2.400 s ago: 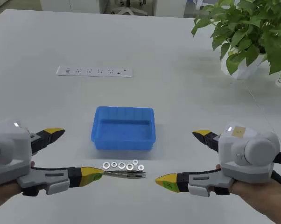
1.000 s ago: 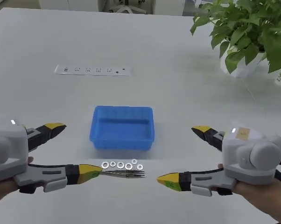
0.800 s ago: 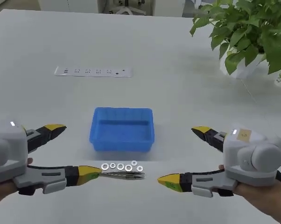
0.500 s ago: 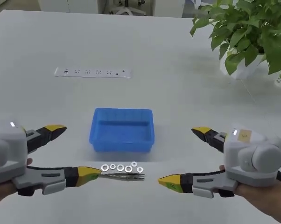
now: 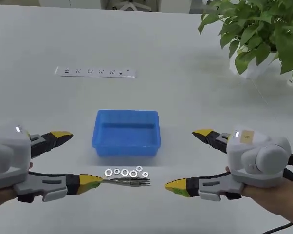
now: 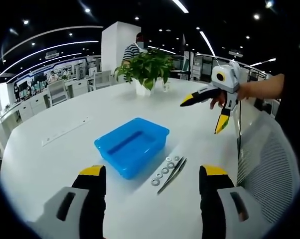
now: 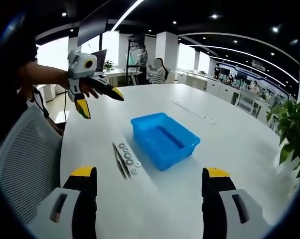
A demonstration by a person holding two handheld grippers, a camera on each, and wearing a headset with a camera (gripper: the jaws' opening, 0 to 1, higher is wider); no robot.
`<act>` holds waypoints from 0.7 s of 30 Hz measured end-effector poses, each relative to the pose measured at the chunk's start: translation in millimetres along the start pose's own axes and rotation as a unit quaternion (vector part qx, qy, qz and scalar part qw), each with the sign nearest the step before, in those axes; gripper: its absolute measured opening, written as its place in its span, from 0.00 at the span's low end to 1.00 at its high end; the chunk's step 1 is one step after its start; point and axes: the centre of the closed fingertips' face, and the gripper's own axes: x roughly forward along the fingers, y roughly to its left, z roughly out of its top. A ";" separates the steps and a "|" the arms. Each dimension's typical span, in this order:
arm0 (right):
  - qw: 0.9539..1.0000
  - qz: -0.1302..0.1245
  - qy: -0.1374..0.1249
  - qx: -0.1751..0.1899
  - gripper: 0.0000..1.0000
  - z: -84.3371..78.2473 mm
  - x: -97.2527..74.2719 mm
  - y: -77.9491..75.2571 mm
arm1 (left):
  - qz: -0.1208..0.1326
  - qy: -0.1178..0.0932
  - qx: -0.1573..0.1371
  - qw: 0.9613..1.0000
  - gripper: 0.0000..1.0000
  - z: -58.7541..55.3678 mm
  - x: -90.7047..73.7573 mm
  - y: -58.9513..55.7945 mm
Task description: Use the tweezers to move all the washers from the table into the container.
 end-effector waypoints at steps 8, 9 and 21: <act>0.999 0.032 0.024 -0.027 0.74 -8.1 10.2 8.4 | -0.025 0.026 0.021 0.999 0.71 -11.8 7.8 -5.4; 0.999 0.034 0.027 -0.029 0.72 -9.2 11.4 9.0 | -0.028 0.029 0.024 0.999 0.69 -13.3 8.6 -5.9; 0.992 0.088 0.050 -0.073 0.51 -18.4 31.3 23.4 | -0.059 0.064 0.057 0.995 0.52 -30.0 22.9 -7.4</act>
